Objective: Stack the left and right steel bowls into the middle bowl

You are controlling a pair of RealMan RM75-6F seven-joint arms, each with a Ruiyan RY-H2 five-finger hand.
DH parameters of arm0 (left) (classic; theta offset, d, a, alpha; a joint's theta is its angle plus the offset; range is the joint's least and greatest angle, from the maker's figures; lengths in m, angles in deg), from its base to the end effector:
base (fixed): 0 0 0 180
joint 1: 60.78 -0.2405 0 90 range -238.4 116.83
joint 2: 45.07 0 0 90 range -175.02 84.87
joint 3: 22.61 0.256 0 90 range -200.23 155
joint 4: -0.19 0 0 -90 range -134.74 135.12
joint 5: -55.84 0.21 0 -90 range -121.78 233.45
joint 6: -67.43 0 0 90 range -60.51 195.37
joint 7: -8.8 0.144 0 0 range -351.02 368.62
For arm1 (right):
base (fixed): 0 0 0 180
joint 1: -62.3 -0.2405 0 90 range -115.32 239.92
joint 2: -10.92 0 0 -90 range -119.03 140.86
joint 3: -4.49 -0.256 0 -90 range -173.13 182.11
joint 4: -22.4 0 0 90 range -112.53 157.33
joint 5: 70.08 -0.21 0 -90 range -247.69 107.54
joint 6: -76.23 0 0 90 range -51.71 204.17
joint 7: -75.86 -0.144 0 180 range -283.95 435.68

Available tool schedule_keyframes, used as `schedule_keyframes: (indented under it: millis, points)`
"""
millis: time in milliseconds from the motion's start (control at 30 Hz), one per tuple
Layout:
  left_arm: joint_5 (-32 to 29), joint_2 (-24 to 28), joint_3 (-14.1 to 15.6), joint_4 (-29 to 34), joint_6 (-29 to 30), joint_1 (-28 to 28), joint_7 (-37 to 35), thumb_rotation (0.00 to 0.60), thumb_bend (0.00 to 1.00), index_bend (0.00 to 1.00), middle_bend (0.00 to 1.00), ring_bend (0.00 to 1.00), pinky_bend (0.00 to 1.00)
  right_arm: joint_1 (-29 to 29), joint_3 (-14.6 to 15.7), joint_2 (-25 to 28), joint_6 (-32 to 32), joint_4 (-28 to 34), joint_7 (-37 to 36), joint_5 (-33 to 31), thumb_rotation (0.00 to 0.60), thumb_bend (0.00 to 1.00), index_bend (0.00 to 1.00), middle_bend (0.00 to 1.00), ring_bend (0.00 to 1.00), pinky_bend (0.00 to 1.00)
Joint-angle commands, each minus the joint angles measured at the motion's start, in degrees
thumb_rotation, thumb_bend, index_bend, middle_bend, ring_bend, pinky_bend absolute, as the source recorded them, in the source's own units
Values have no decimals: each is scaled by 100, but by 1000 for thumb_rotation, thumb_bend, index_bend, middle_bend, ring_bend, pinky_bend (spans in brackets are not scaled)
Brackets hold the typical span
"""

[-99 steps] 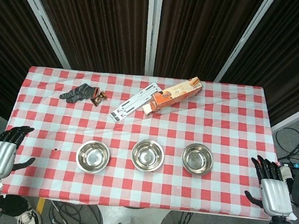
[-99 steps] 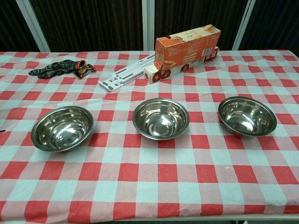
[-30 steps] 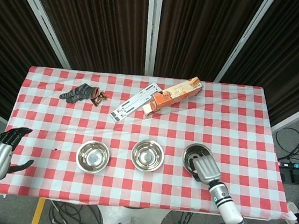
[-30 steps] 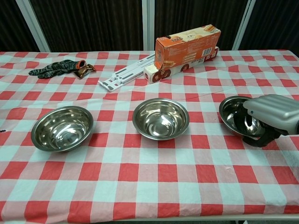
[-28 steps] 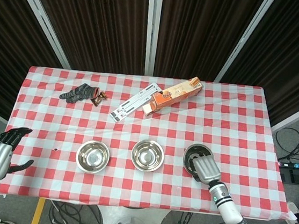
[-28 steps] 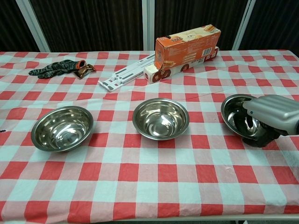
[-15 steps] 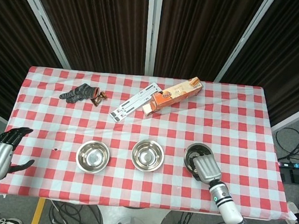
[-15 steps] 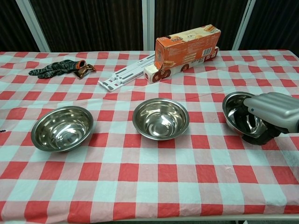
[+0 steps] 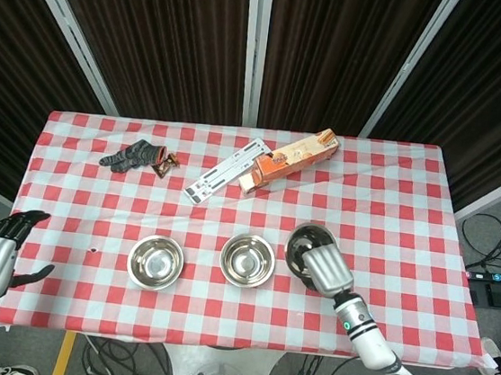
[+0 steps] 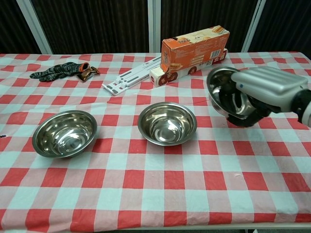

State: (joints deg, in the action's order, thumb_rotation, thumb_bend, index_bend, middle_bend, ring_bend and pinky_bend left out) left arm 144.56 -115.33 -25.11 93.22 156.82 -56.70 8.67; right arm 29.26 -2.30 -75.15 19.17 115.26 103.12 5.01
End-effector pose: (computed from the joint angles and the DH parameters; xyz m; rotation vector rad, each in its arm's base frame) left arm -0.2910 0.1742 0.1314 -1.3380 -0.9359 -1.0549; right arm -0.1619 -0.2844 -0.0138 1.9879 -0.8152 0.8826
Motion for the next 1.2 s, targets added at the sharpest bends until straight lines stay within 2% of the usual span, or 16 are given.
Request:
schedule_keyframes:
  millis: [33,433,533,600,633,667,700,800,933,1200]
  points:
    - [-21,11,-20,-25,54,-29,-24,600,106,263,299,223,290,-281,-190,-162,182,186,181,-117,600,409,701,556,483,624]
    - [-111,13,-50,-246,137,-114,-322,600,107,263,300,223,290,-818,-266,-866,601,-184,414,-674,600,400,704,548,479,625]
    - [-136,10,-59,-303,131,-122,-399,600,107,263,300,223,290,-906,-232,-919,707,-257,363,-723,600,287,670,525,470,601]
    - [-146,8,-64,-331,128,-125,-439,600,107,263,299,223,290,-996,-192,-850,904,-253,261,-730,600,130,561,460,391,513]
    - [-148,6,-66,-341,129,-127,-453,600,107,263,299,223,289,-1033,-172,-798,988,-239,240,-745,600,93,504,426,346,467]
    - [-151,4,-70,-349,122,-123,-463,600,107,263,299,223,289,-1077,-155,-737,1063,-218,253,-791,600,48,393,363,266,382]
    - [-151,3,-69,-359,121,-125,-477,600,107,263,299,223,289,-1104,-147,-700,1101,-195,269,-837,600,23,303,311,206,318]
    - [-145,0,-74,-378,123,-125,-510,600,108,264,300,223,289,-1139,-136,-613,1057,-95,308,-910,600,0,157,211,108,208]
    - [-126,3,-75,-367,117,-115,-490,600,108,264,299,223,289,-1125,-140,-496,844,73,286,-836,600,0,91,163,65,164]
    - [-119,6,-3,-333,-34,-83,-395,600,108,263,299,223,302,-918,-83,175,316,780,336,-662,600,0,89,167,65,156]
